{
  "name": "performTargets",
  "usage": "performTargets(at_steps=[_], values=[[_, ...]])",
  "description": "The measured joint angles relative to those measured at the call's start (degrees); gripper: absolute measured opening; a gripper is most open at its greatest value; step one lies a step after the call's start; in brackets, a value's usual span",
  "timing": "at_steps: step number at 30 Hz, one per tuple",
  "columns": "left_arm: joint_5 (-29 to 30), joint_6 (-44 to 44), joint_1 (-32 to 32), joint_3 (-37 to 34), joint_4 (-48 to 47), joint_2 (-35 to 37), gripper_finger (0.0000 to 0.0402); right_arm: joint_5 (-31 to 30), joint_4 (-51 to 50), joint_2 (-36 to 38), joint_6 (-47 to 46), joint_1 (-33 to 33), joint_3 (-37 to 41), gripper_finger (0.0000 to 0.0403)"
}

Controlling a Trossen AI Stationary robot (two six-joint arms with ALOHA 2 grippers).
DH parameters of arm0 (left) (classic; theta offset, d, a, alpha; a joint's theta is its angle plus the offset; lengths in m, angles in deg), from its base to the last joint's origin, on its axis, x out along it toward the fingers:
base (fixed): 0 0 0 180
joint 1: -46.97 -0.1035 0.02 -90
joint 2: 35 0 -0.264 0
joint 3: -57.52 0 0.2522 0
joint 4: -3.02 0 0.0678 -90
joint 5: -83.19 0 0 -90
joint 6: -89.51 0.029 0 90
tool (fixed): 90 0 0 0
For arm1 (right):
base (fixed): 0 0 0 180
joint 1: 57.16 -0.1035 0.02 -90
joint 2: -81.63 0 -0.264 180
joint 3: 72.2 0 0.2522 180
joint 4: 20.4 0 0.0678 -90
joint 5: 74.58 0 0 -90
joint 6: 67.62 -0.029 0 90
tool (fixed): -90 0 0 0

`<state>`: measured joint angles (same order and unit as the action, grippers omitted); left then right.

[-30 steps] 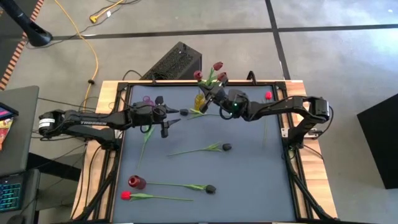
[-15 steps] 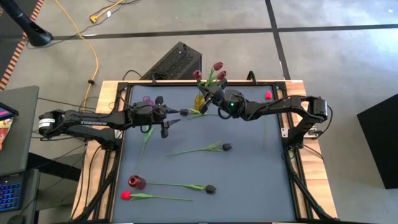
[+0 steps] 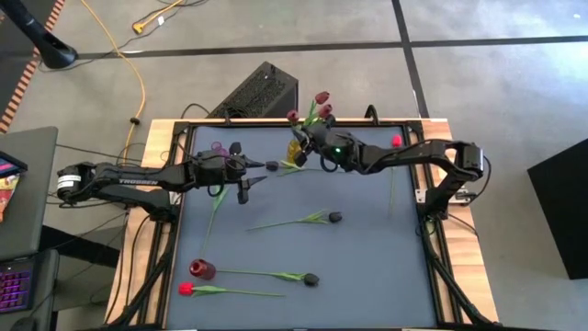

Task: Sort flowers into vase by color
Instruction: Put the dark red flower into the yellow vase

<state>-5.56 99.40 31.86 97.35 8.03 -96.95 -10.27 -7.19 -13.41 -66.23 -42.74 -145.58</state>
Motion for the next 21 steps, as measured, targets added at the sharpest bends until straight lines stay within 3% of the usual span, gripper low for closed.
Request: performTargets(at_steps=[6,10,21], values=[[0.0,-0.02,0.0,0.0,0.0,0.0,0.0173,0.15,-14.73,0.0,-7.37,0.48,-6.44,0.0191],[0.0,-0.04,0.0,0.0,0.0,0.0,0.0173,2.01,-25.64,0.0,-7.62,0.77,-10.83,0.0226],[-1.87,-0.7,0.02,0.0,-0.02,0.02,0.0173,3.9,-44.88,0.04,-11.52,1.11,-18.16,0.0239]])
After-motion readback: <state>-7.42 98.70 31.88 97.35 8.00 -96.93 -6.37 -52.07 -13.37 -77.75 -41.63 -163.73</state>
